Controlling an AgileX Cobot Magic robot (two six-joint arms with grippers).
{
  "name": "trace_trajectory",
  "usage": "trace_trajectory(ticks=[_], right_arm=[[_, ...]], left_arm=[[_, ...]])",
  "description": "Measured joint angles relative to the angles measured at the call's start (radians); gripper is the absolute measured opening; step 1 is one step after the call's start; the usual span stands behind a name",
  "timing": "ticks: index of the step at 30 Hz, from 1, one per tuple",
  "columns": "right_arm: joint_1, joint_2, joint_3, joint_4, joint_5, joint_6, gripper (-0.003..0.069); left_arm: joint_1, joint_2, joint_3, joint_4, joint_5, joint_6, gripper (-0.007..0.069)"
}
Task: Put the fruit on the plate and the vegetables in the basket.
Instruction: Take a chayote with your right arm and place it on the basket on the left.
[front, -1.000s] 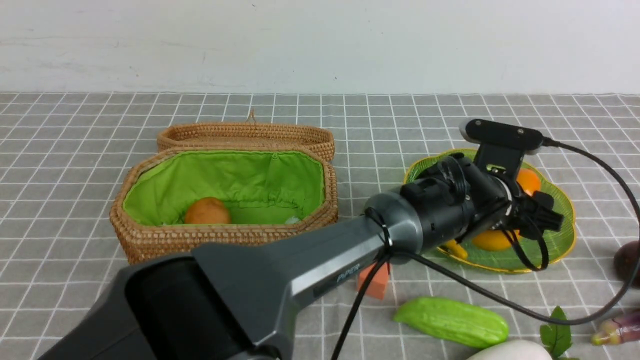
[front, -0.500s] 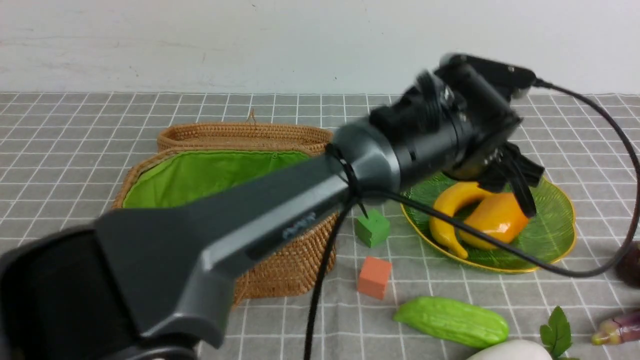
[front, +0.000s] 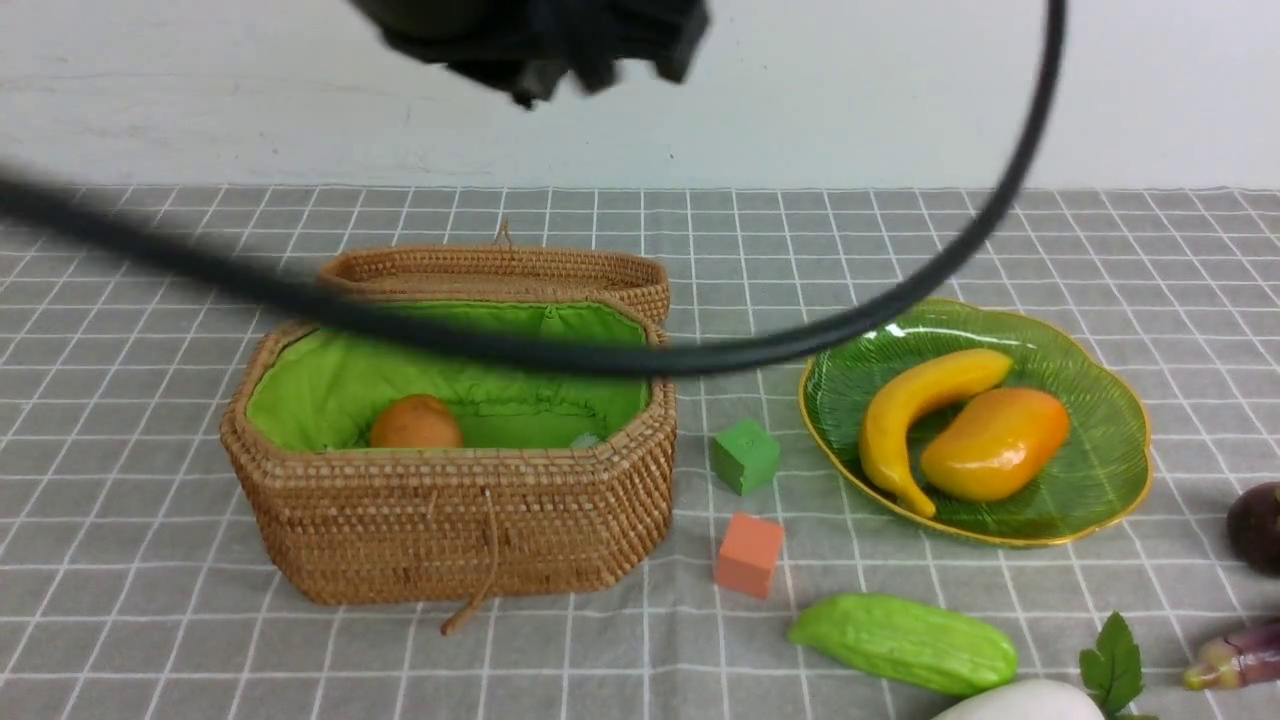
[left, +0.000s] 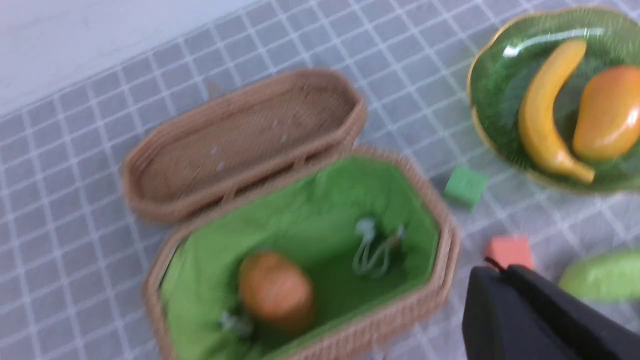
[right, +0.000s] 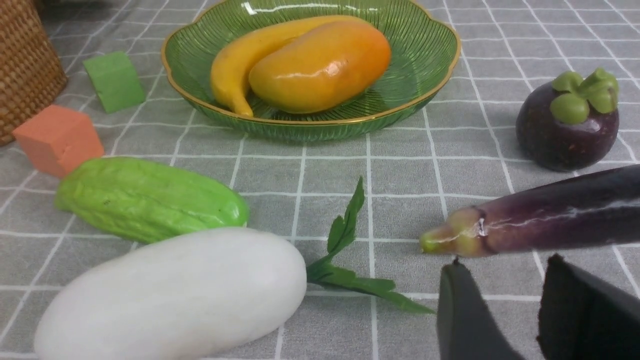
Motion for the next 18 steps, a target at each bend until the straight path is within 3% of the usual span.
trace_trajectory(ticks=[5, 10, 18], right_arm=[[0.000, 0.000, 0.000, 0.000, 0.000, 0.000, 0.0241], [0.000, 0.000, 0.000, 0.000, 0.000, 0.000, 0.0241], [0.000, 0.000, 0.000, 0.000, 0.000, 0.000, 0.0241]], left_arm=[[0.000, -0.235, 0.313, -0.001, 0.000, -0.066, -0.0013], [0.000, -0.563, 0.698, -0.002, 0.000, -0.244, -0.0013], [0.000, -1.095, 0.962, -0.023, -0.005, -0.443, -0.0013]])
